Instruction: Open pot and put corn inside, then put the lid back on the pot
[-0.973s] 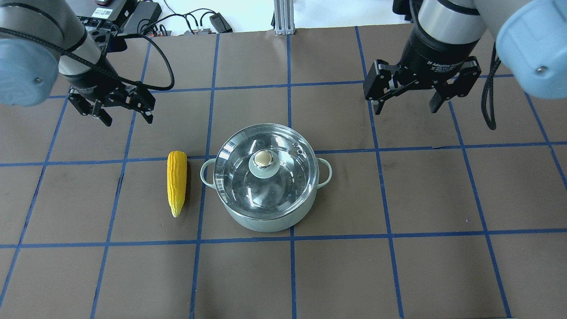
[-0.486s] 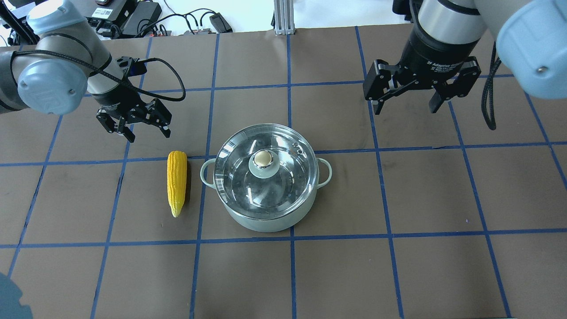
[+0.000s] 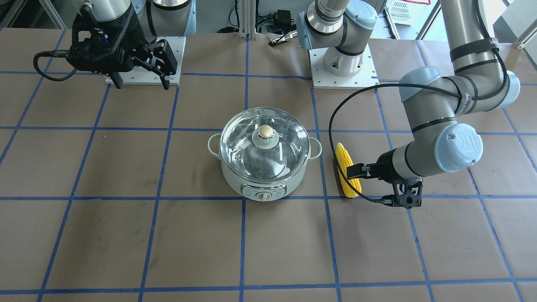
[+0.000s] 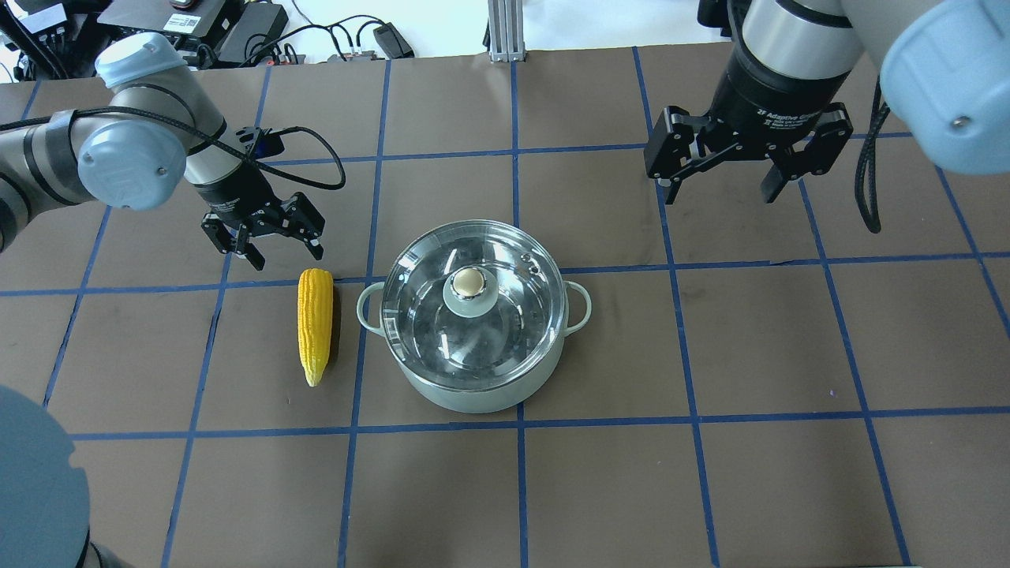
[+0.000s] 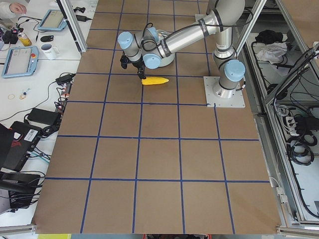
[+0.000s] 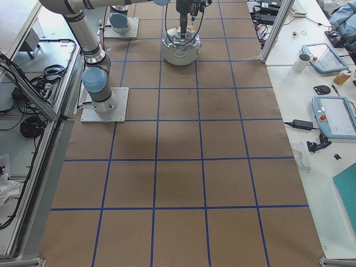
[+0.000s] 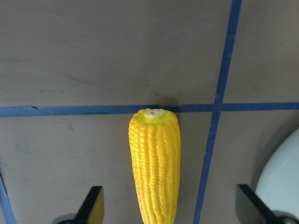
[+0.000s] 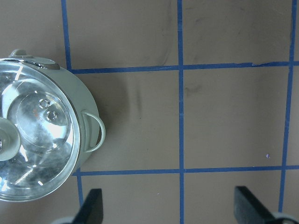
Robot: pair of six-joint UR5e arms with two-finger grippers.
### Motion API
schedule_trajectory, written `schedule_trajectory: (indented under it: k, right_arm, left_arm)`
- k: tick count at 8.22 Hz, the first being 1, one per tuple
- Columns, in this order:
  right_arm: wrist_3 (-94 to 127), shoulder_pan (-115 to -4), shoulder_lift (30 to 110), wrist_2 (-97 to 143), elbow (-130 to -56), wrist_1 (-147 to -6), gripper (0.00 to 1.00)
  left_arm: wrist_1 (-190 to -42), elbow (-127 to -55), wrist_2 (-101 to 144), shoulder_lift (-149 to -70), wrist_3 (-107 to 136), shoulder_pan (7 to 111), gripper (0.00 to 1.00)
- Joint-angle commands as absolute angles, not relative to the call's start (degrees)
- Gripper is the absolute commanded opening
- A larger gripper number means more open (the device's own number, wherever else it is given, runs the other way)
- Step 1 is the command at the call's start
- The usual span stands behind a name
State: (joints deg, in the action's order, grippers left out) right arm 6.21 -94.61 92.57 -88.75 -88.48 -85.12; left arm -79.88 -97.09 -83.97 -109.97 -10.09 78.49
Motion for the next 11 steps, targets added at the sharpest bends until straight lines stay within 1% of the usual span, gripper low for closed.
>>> schedule_trajectory:
  k: [1, 3, 4, 5, 7, 8, 9, 10, 11]
  right_arm:
    - [14.19, -96.05, 89.32, -86.15, -87.54, -86.30, 1.00]
    - [23.67, -105.50, 84.32, -86.13, -87.45, -94.27, 1.00]
    - [29.39, -110.60, 80.98, -86.65, -87.54, -100.66, 1.00]
    - [32.49, -113.87, 77.82, -87.01, -87.54, -102.20, 1.00]
    - [34.37, -115.57, 74.37, -86.66, -87.71, -108.43, 1.00]
    - [34.37, -115.92, 74.09, -86.57, -87.80, -108.54, 1.00]
    - [34.63, -117.32, 73.13, -86.75, -87.89, -108.54, 0.99]
    - [34.98, -119.25, 71.65, -87.18, -87.89, -108.54, 0.97]
    - [34.89, -120.40, 71.20, -88.75, -87.98, -108.54, 0.95]
  left_arm:
    - [-79.72, -97.12, -83.94, -113.37, -10.02, 78.49, 1.00]
    - [-80.07, -97.99, -83.94, -114.87, -9.41, 78.49, 1.00]
    - [-79.89, -99.13, -83.85, -114.96, -9.14, 78.49, 1.00]
    - [-79.63, -99.84, -83.67, -115.05, -9.05, 78.49, 1.00]
    - [-79.63, -100.02, -83.23, -115.92, -9.14, 78.49, 1.00]
    - [-79.63, -100.02, -83.32, -116.54, -9.05, 78.49, 1.00]
    - [-79.54, -100.28, -83.23, -116.72, -9.05, 78.49, 0.95]
    - [-79.54, -100.28, -83.23, -116.81, -9.14, 78.49, 0.46]
    - [-79.63, -100.28, -83.15, -116.72, -9.23, 78.49, 0.00]
